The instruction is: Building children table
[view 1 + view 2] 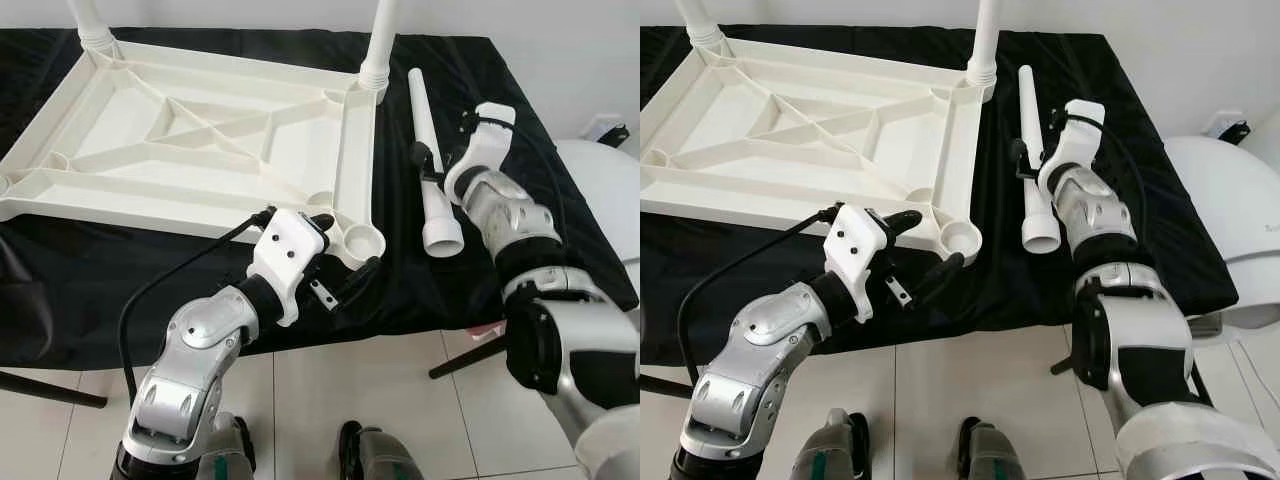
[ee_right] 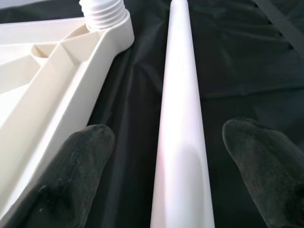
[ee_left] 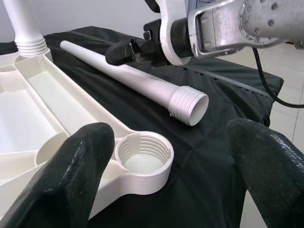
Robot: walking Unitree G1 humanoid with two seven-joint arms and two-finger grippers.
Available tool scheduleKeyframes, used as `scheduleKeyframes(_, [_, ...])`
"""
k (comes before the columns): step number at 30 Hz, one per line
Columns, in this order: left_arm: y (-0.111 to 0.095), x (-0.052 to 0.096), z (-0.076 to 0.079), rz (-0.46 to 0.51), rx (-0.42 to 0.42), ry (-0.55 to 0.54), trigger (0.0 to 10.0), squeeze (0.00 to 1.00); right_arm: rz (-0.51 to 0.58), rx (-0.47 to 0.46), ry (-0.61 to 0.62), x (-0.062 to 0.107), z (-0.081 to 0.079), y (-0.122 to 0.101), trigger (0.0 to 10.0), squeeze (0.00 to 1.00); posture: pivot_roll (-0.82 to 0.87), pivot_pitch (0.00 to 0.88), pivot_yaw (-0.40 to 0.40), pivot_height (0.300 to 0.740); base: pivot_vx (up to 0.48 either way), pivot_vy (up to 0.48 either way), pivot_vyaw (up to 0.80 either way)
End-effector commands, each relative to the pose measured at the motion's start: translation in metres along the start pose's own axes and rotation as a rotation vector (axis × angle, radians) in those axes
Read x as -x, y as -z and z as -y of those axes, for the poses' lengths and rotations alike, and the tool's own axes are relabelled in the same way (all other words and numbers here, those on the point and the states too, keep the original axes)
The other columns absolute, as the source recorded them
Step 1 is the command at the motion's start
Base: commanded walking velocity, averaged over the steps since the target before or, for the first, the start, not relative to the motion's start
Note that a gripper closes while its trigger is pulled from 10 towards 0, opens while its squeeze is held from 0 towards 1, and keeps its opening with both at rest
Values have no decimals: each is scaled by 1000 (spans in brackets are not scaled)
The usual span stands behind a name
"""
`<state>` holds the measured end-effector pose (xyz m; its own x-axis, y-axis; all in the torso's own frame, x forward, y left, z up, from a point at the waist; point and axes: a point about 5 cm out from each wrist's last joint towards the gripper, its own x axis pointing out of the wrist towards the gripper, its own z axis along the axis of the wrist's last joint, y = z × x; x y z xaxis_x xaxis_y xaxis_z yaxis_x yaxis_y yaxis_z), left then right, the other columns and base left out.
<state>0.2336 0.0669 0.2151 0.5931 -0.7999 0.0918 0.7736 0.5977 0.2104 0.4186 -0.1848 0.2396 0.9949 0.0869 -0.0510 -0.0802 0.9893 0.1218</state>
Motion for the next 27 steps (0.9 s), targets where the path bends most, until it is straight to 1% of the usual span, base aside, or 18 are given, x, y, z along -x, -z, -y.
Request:
scheduleKeyframes(1, [-1,2,2,-4,5,-1,10000,0,-50,-46,28,-2,-3,3,10000,0,115,225,-46,740,0,0,0])
scheduleKeyframes(2, [-1,2,2,-5,7,-5,10000,0,-71,-73,48,-3,-3,3,10000,0,116,225,-48,740,0,0,0])
scheduleKeyframes(3, [-1,2,2,-5,7,-5,10000,0,-71,-73,48,-3,-3,3,10000,0,116,225,-48,740,0,0,0])
scheduleKeyframes(4, [-1,2,2,-5,8,-9,10000,0,-100,-76,72,-4,-3,4,10000,0,117,227,-49,740,0,0,0])
scheduleKeyframes(6, [-1,2,1,-6,8,-14,10000,0,-131,-36,114,-4,-3,6,10000,0,117,227,-50,740,0,0,0])
scheduleKeyframes(8, [-1,2,1,-7,9,-16,10000,0,-149,-27,130,-4,-3,8,10000,0,117,226,-50,740,0,0,0])
scheduleKeyframes(10, [-1,2,1,-6,11,-20,10000,0,-201,-46,144,-3,-3,16,10000,0,116,226,-49,740,0,0,0])
scheduleKeyframes(12, [-2,1,2,-6,11,-20,10000,0,-234,-47,168,-3,-2,21,10000,0,116,226,-49,740,0,0,0])
scheduleKeyframes(16, [-3,1,2,-5,14,-21,10000,0,-278,-75,187,-2,-1,26,10000,0,116,225,-50,740,0,0,0])
scheduleKeyframes(21, [-3,1,1,-4,13,-26,10000,0,-318,-85,190,-1,-4,32,10000,0,114,225,-49,740,0,0,0])
scheduleKeyframes(23, [-5,0,0,-2,12,-29,10000,0,-389,-108,203,1,-6,45,10000,0,115,226,-50,740,0,0,0])
scheduleKeyframes(25, [-5,0,0,-2,12,-29,10000,0,-389,-108,203,1,-6,45,10000,0,115,226,-50,740,0,0,0])
scheduleKeyframes(26, [-5,0,0,1,12,-31,10000,0,-421,-126,207,3,-7,50,10000,0,114,226,-50,740,0,0,0])
scheduleKeyframes(27, [-5,-1,-1,3,11,-33,10000,0,-442,-132,218,4,-7,54,7647,0,114,225,-51,740,0,0,0])
